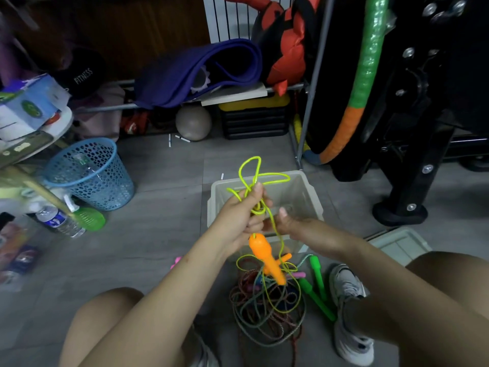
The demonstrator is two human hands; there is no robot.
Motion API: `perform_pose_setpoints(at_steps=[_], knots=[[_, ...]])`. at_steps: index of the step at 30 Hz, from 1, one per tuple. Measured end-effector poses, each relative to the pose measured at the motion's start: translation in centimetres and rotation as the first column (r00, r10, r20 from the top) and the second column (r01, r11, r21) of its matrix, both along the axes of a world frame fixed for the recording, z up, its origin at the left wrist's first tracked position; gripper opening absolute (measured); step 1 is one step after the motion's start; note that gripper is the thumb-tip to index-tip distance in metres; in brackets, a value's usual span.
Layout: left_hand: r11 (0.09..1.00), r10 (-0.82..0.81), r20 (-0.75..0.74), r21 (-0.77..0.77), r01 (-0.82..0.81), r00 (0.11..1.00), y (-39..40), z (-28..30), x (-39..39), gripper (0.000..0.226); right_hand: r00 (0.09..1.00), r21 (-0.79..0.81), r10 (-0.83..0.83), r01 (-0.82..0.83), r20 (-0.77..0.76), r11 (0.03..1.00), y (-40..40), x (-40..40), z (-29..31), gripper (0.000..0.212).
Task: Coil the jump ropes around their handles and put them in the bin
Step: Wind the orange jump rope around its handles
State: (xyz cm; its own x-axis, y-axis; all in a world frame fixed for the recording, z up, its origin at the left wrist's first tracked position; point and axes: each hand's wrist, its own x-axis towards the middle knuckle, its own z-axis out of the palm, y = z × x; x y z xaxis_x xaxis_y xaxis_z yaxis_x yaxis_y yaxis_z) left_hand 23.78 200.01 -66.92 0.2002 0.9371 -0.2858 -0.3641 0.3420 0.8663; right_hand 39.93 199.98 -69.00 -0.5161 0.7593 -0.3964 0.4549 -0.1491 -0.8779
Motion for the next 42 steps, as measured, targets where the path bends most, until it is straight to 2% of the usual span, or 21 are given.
perform_pose_setpoints(at_steps=[2, 3, 5, 7, 8, 10, 12, 14, 16, 18, 20, 22, 24, 26, 29, 32, 34, 36, 39, 41, 42], knots=[[0.999, 0.045, 0.051, -0.028, -0.043, 0.998, 0.5, 0.2, -0.6, 0.026, 0.996, 0.029, 0.075, -0.076, 0.038, 0.997, -0.1, 0.2, -0.1, 0.043], [0.996, 0.080, 0.069, -0.038, -0.077, 0.994, 0.7, 0.3, -1.1, 0.026, 0.981, 0.086, 0.140, -0.153, 0.137, 0.985, 0.1, 0.5, -0.2, 0.036], [0.985, 0.168, 0.078, -0.053, -0.165, 0.983, 1.4, 0.6, -2.4, 0.026, 0.882, 0.148, 0.242, -0.324, 0.404, 0.934, 0.7, 1.3, -0.6, 0.027], [0.973, 0.230, 0.010, -0.028, -0.229, 0.973, 1.8, 0.8, -3.4, 0.026, 0.786, 0.151, 0.244, -0.390, 0.568, 0.908, 1.4, 2.1, -0.8, 0.023], [0.969, 0.248, -0.097, 0.009, -0.249, 0.964, 2.0, 0.8, -3.8, 0.026, 0.803, 0.156, 0.203, -0.343, 0.560, 0.926, 1.6, 2.4, -0.7, 0.025], [0.966, 0.258, -0.381, 0.094, -0.240, 0.888, 1.8, 0.6, -4.0, 0.025, 0.929, 0.161, 0.074, -0.141, 0.363, 0.977, 1.9, 2.6, -0.3, 0.028], [0.977, 0.208, -0.547, 0.147, -0.152, 0.811, 1.4, 0.2, -3.9, 0.019, 0.997, 0.123, -0.071, 0.071, 0.002, 0.990, 2.0, 2.5, 0.3, 0.023], [0.989, 0.097, -0.610, 0.145, -0.009, 0.787, 1.0, 0.1, -3.4, 0.015, 0.943, 0.069, -0.143, 0.171, -0.301, 0.983, 1.9, 2.3, 1.4, 0.017], [0.985, -0.040, -0.639, 0.102, 0.136, 0.768, 0.8, -0.1, -2.8, 0.030, 0.858, 0.049, -0.134, 0.182, -0.496, 0.982, 2.0, 2.1, 2.2, 0.019], [0.955, -0.157, -0.679, 0.080, 0.284, 0.717, 0.3, -0.6, -1.7, 0.045, 0.780, 0.040, -0.089, 0.144, -0.619, 0.989, 2.3, 1.8, 2.6, 0.031], [0.930, -0.191, -0.690, 0.101, 0.355, 0.698, -0.5, -1.1, -0.4, 0.038, 0.735, 0.028, -0.066, 0.115, -0.675, 0.993, 2.3, 1.3, 2.8, 0.033], [0.942, -0.159, -0.628, 0.134, 0.307, 0.762, -0.9, -1.1, 0.6, 0.019, 0.708, -0.002, -0.113, 0.155, -0.697, 0.988, 2.3, 0.8, 3.0, 0.031], [0.966, -0.123, -0.547, 0.123, 0.225, 0.828, -0.7, -0.8, 0.6, 0.011, 0.693, -0.027, -0.187, 0.236, -0.696, 0.971, 2.4, 0.6, 3.3, 0.030], [0.985, -0.076, -0.472, 0.099, 0.139, 0.878, -0.2, -0.6, 0.1, 0.010, 0.708, -0.038, -0.261, 0.314, -0.656, 0.949, 2.5, 0.7, 3.5, 0.027], [0.999, -0.041, -0.344, 0.017, 0.050, 0.938, 0.3, -0.6, -0.8, 0.013, 0.869, 0.062, -0.308, 0.358, -0.388, 0.931, 2.0, 1.2, 3.6, 0.035], [0.999, -0.028, -0.116, -0.039, 0.023, 0.993, 0.6, -0.3, -1.0, 0.022, 0.985, 0.087, -0.171, 0.168, 0.023, 0.982, 1.6, 1.6, 2.2, 0.048], [0.997, -0.031, -0.032, -0.077, 0.028, 0.999, 0.6, -0.1, -1.2, 0.026, 0.968, 0.180, -0.030, -0.015, 0.249, 0.984, 1.4, 1.4, 0.7, 0.040], [0.993, -0.040, -0.030, -0.109, 0.037, 0.999, 0.4, 0.2, -1.1, 0.027, 0.981, 0.164, 0.064, -0.095, 0.184, 0.982, 0.8, 0.4, 0.4, 0.041], [0.992, 0.001, -0.046, -0.125, -0.007, 0.999, 0.5, 0.4, -1.4, 0.029, 0.982, 0.010, 0.185, -0.185, 0.050, 0.983, 0.3, -0.1, -0.1, 0.027], [0.991, 0.062, -0.028, -0.121, -0.065, 0.998, 0.9, 0.3, -1.9, 0.029, 0.970, -0.030, 0.232, -0.231, 0.078, 0.973, 0.5, 0.4, -0.5, 0.015], [0.989, 0.092, -0.012, -0.116, -0.093, 0.996, 1.1, 0.3, -2.3, 0.029, 0.955, -0.008, 0.257, -0.259, 0.149, 0.966, 0.8, 0.9, -0.5, 0.013]])
